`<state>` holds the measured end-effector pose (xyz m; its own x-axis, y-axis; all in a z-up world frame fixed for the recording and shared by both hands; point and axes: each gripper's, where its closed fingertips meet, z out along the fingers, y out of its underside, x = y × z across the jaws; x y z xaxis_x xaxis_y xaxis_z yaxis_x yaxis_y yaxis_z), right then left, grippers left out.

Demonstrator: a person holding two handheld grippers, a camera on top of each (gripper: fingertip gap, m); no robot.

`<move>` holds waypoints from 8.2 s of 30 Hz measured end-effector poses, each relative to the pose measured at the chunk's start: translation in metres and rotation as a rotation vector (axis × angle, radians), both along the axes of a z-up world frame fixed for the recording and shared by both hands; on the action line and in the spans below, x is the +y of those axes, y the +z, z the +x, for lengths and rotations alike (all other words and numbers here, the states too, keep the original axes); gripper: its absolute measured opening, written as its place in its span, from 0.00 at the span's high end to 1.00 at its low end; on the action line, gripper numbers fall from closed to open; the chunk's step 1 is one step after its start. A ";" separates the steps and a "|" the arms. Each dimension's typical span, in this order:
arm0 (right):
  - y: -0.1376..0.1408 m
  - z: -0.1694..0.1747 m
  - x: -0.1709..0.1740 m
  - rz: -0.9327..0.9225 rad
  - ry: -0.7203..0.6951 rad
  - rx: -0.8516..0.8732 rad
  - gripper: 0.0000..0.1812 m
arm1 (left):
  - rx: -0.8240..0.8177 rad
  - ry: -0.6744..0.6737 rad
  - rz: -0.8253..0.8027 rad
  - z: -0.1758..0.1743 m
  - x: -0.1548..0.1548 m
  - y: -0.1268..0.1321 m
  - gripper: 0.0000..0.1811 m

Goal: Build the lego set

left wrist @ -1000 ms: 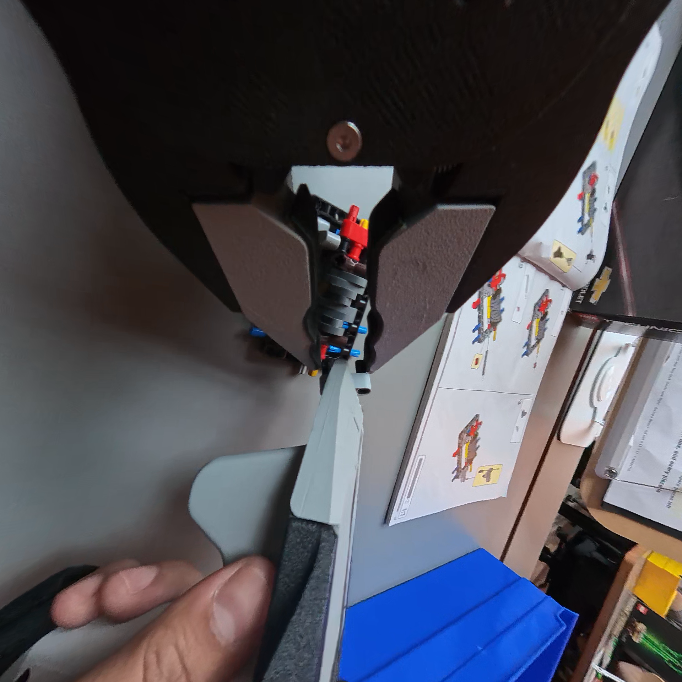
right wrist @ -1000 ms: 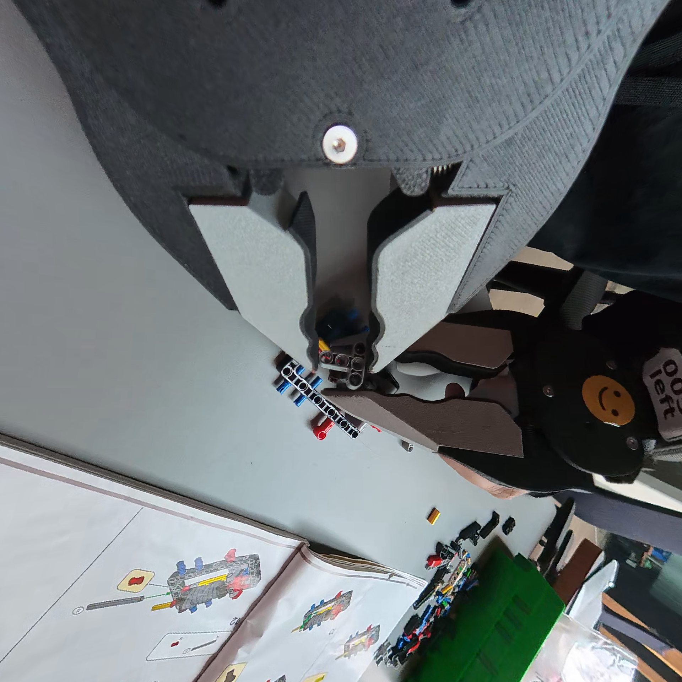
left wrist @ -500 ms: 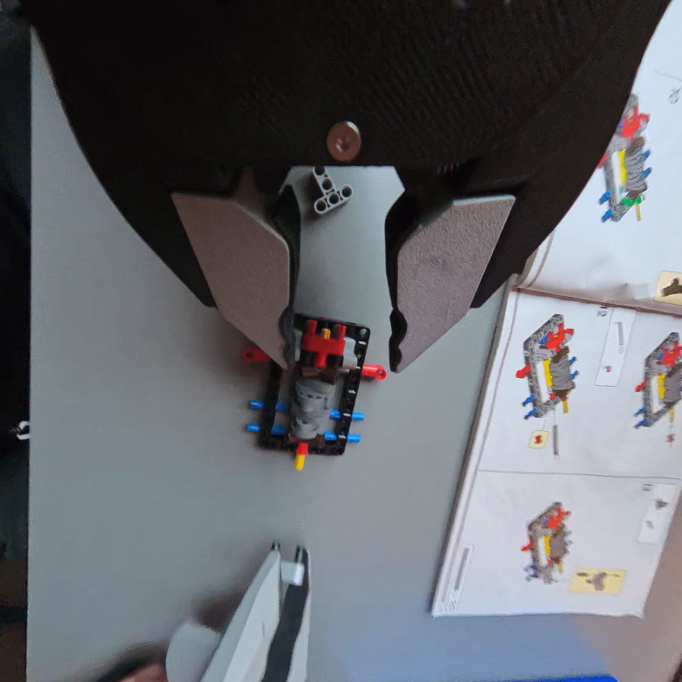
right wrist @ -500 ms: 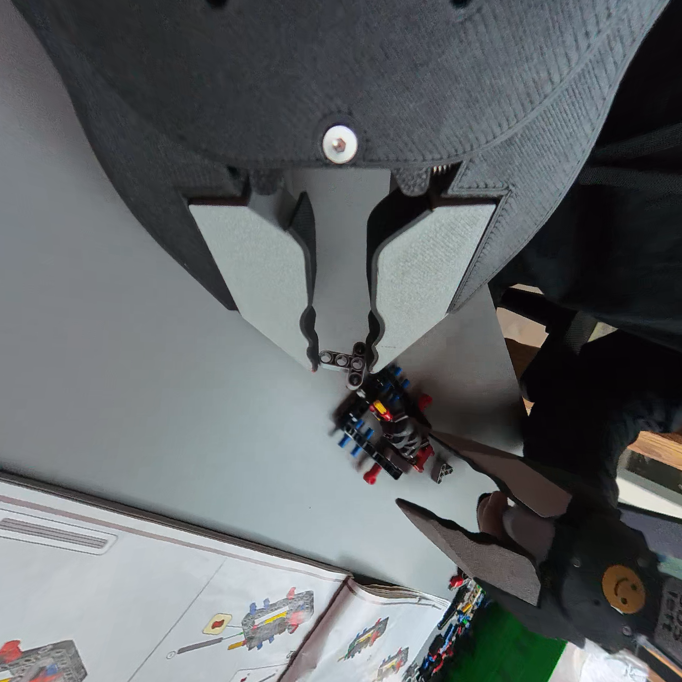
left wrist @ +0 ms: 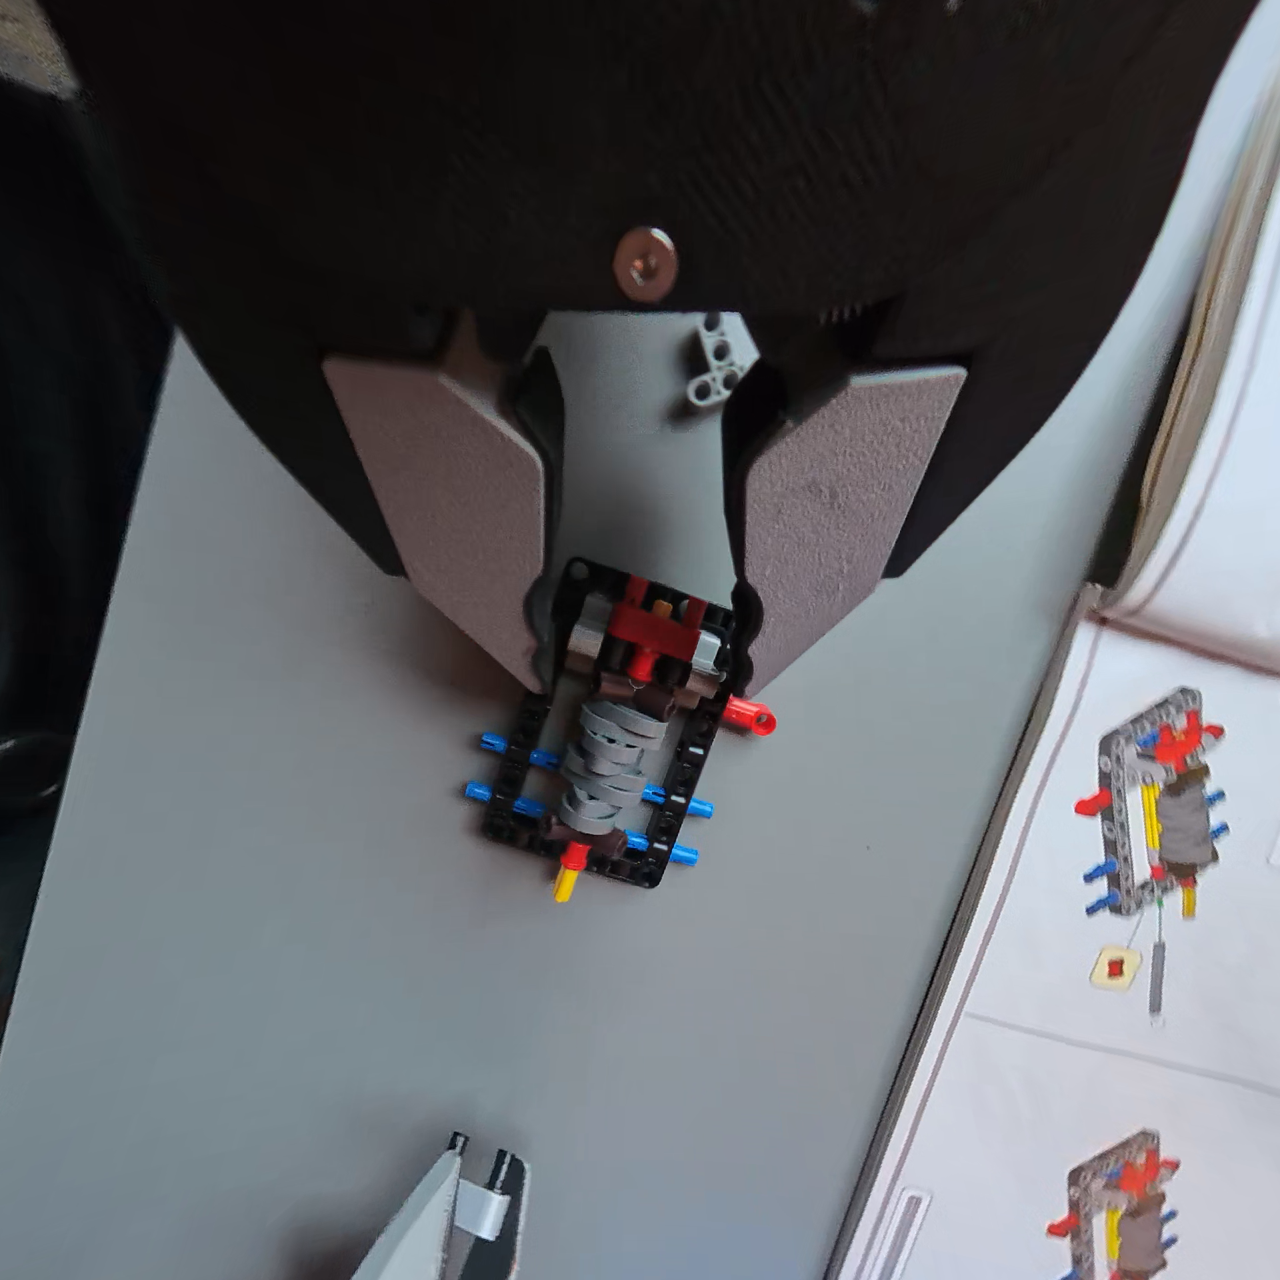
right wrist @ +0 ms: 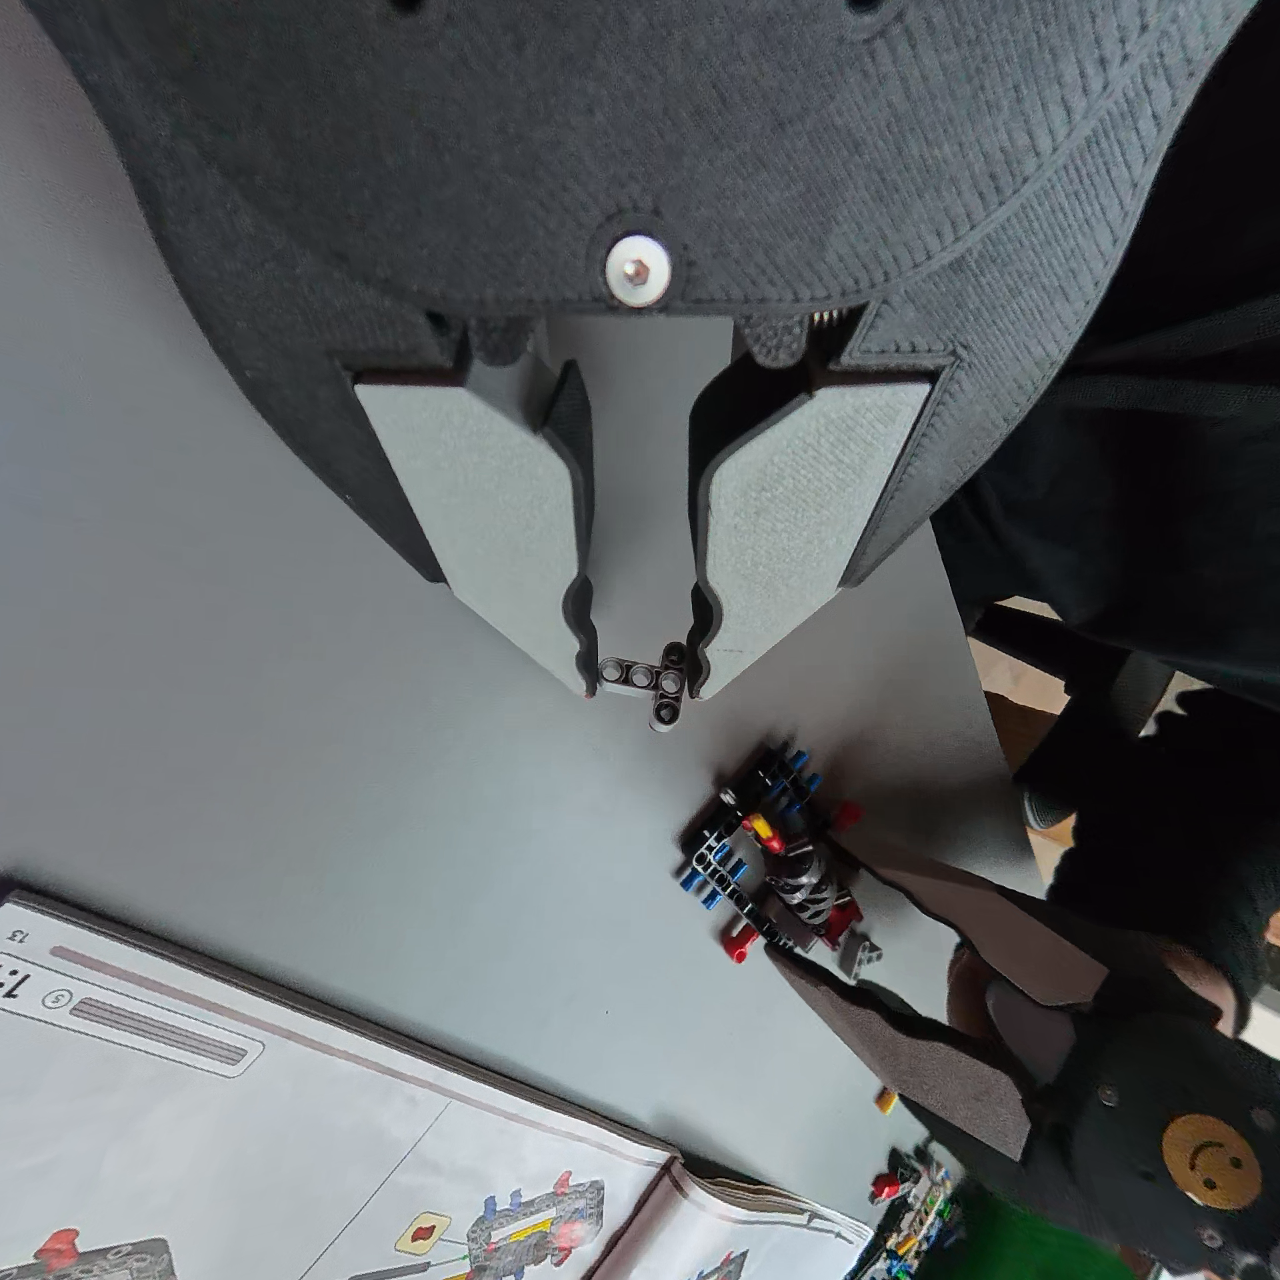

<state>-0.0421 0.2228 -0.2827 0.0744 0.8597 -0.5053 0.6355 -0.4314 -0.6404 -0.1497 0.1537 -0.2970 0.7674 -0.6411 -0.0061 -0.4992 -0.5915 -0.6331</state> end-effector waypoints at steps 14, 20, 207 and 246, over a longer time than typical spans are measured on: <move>0.003 0.010 -0.016 0.074 0.047 -0.044 0.88 | -0.343 0.056 -0.085 0.058 -0.052 0.039 0.68; -0.001 0.014 -0.028 0.111 0.099 -0.060 0.88 | -0.226 0.032 -0.013 0.032 -0.045 0.023 0.68; -0.012 -0.024 -0.036 0.658 0.810 -0.143 0.89 | -0.129 -0.442 0.028 0.088 -0.020 -0.010 0.51; -0.006 -0.019 -0.040 0.500 0.628 0.215 0.89 | -0.227 -0.117 -0.093 0.082 0.045 0.001 0.88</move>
